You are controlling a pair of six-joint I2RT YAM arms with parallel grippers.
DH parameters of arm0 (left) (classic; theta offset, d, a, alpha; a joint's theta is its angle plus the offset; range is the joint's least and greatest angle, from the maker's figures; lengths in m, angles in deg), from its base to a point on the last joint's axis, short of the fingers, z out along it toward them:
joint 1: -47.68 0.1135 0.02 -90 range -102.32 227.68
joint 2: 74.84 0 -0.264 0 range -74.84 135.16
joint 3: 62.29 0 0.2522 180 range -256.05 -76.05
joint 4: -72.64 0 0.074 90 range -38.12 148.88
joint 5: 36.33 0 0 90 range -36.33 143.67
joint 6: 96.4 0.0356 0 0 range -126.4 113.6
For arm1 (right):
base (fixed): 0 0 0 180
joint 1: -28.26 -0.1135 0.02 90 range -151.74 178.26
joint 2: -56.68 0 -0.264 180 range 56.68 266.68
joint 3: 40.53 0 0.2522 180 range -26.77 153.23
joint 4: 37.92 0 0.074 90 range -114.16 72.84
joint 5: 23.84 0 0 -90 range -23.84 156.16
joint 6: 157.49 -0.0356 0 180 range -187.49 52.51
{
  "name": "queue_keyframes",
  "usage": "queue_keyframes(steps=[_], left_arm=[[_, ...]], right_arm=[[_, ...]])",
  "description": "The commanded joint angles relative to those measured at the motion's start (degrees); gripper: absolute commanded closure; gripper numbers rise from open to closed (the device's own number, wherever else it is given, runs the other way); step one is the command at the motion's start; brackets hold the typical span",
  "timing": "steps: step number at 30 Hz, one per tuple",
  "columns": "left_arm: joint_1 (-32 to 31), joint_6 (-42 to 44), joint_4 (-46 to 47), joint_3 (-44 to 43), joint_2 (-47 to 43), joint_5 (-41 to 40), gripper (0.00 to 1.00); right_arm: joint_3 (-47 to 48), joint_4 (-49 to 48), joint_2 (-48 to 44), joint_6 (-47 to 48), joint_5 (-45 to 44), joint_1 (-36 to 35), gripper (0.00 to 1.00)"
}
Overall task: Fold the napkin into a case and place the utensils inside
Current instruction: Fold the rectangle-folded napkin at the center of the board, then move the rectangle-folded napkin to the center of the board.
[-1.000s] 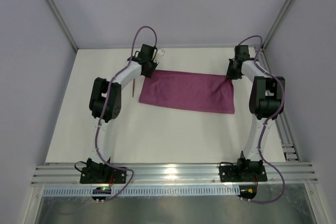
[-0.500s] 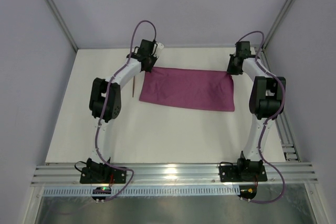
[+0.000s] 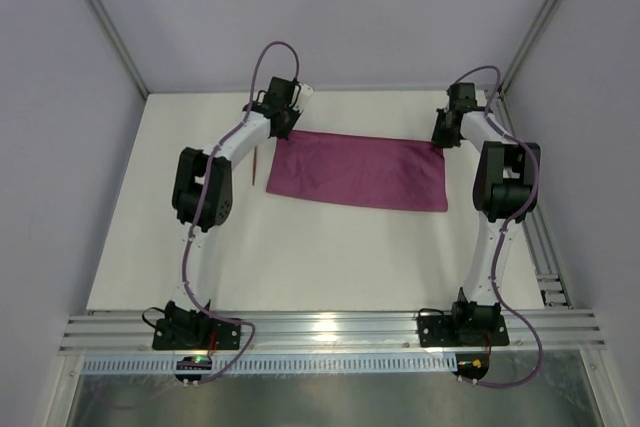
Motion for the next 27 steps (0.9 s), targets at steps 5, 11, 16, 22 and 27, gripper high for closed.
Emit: queue_keyframes(steps=[5,11,16,22,27], left_arm=[[0.4,0.3,-1.3,-4.2,1.6,0.2,0.51],[0.4,0.3,-3.3,-4.2,-3.5,-0.2,0.45],[0.3,-0.4,-7.3,3.1,-11.0,3.7,0.56],[-1.5,-0.7,-5.9,22.4,-19.9,6.2,0.8],[-2.5,-0.8,-3.7,27.0,-19.4,4.4,0.8]], right_arm=[[4.0,1.8,0.6,0.4,-0.9,0.3,0.41],[8.0,4.2,-3.6,1.5,-5.8,1.2,0.34],[5.7,9.0,-8.8,0.4,-11.5,1.4,0.34],[-25.6,-2.5,-29.6,-3.5,-9.9,-6.3,0.67],[-39.2,-7.1,-35.7,-7.6,-5.1,-9.7,0.96]])
